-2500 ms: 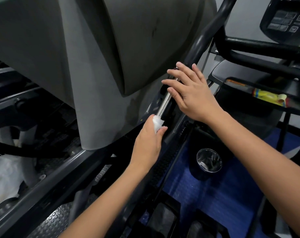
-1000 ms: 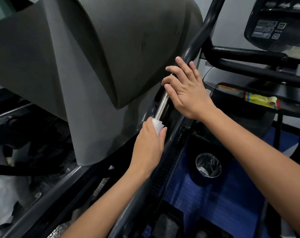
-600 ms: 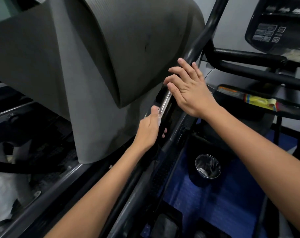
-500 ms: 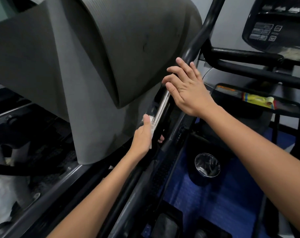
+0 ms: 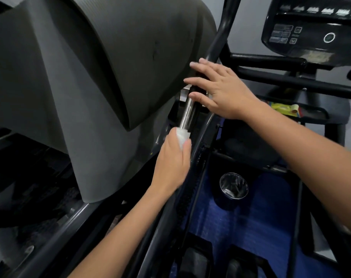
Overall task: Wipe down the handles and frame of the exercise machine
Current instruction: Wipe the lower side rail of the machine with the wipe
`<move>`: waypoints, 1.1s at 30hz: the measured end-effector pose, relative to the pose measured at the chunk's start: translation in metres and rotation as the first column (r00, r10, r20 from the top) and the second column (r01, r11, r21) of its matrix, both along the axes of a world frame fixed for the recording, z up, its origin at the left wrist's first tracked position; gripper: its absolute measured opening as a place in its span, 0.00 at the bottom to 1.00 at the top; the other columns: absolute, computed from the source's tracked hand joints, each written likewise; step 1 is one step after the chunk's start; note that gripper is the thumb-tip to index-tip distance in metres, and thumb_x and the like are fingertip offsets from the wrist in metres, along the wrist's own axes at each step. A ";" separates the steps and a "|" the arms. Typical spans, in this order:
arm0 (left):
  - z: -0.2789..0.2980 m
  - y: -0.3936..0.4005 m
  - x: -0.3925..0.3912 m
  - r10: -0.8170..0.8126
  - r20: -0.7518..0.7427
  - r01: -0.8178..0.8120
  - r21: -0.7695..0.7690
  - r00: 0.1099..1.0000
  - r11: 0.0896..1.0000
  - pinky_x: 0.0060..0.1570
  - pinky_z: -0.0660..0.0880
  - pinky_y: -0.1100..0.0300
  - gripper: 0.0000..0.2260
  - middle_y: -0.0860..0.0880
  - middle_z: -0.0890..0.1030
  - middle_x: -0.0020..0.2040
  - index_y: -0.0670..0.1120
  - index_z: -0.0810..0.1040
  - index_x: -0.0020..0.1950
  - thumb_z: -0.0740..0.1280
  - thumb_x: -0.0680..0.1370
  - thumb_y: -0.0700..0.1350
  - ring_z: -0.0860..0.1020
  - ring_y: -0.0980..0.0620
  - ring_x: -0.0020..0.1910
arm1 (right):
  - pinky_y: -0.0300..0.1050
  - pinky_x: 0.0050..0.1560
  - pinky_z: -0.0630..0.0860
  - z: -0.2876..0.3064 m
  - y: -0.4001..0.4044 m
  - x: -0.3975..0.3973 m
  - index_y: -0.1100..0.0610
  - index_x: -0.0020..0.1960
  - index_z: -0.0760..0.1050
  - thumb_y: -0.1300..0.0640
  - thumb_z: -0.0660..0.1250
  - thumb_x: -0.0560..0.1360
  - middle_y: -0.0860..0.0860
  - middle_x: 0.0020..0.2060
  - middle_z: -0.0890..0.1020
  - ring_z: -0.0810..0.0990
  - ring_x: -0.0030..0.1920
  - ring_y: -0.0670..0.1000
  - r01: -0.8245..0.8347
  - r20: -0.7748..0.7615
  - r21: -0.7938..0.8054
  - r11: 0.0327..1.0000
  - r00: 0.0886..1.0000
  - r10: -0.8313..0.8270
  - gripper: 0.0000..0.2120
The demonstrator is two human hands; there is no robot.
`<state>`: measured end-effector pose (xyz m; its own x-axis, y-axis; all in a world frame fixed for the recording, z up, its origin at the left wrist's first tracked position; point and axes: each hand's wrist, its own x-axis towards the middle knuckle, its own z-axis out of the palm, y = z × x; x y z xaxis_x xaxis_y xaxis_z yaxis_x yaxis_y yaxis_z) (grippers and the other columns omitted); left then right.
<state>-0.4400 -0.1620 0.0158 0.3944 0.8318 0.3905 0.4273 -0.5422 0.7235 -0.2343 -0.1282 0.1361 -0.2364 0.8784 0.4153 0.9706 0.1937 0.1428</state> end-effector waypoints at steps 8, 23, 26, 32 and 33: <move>0.018 0.022 0.020 0.057 -0.123 -0.047 0.081 0.991 0.996 0.53 0.75 0.53 0.24 0.43 0.77 0.62 0.40 0.65 0.72 0.61 0.83 0.55 0.77 0.46 0.56 | 0.43 0.74 0.52 0.003 0.014 0.013 0.42 0.69 0.74 0.36 0.56 0.81 0.44 0.74 0.68 0.58 0.78 0.48 -0.103 -0.190 0.065 0.993 0.975 0.114 0.22; 0.019 0.047 0.005 -0.104 0.156 0.182 -0.653 0.982 0.735 0.45 0.79 0.52 0.38 0.42 0.85 0.36 0.43 0.82 0.42 0.47 0.75 0.73 0.84 0.43 0.36 | 0.48 0.77 0.45 -0.007 0.040 0.009 0.48 0.62 0.80 0.49 0.54 0.84 0.45 0.67 0.76 0.61 0.77 0.50 -0.114 -0.361 0.182 0.977 0.916 0.174 0.17; 0.042 0.058 0.031 0.024 0.185 0.096 -0.612 0.983 0.785 0.41 0.80 0.55 0.39 0.42 0.85 0.34 0.44 0.83 0.40 0.42 0.81 0.68 0.84 0.44 0.34 | 0.47 0.75 0.49 -0.001 0.040 0.013 0.45 0.63 0.79 0.47 0.53 0.84 0.44 0.66 0.76 0.62 0.76 0.48 -0.131 -0.316 0.150 0.980 0.933 0.173 0.17; 0.070 0.078 0.051 0.059 0.471 0.386 -0.782 0.880 0.490 0.33 0.79 0.53 0.28 0.39 0.78 0.35 0.37 0.77 0.51 0.51 0.85 0.60 0.76 0.43 0.29 | 0.45 0.66 0.56 0.017 0.040 0.030 0.42 0.65 0.76 0.45 0.50 0.85 0.42 0.68 0.74 0.62 0.75 0.47 -0.164 -0.129 0.047 0.985 0.977 0.169 0.18; 0.065 0.074 0.049 0.059 0.451 0.363 -0.781 0.890 0.508 0.33 0.79 0.53 0.28 0.39 0.78 0.33 0.37 0.76 0.49 0.50 0.85 0.60 0.76 0.43 0.29 | 0.46 0.70 0.54 0.014 0.040 0.028 0.43 0.66 0.76 0.45 0.50 0.85 0.43 0.70 0.73 0.61 0.76 0.48 -0.158 -0.142 0.064 0.985 0.976 0.165 0.18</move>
<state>-0.3915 -0.0884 0.0804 0.5454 0.7812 -0.3038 -0.0152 0.3716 0.9283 -0.2060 -0.0884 0.1497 -0.3068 0.8099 0.4999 0.9382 0.3456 0.0159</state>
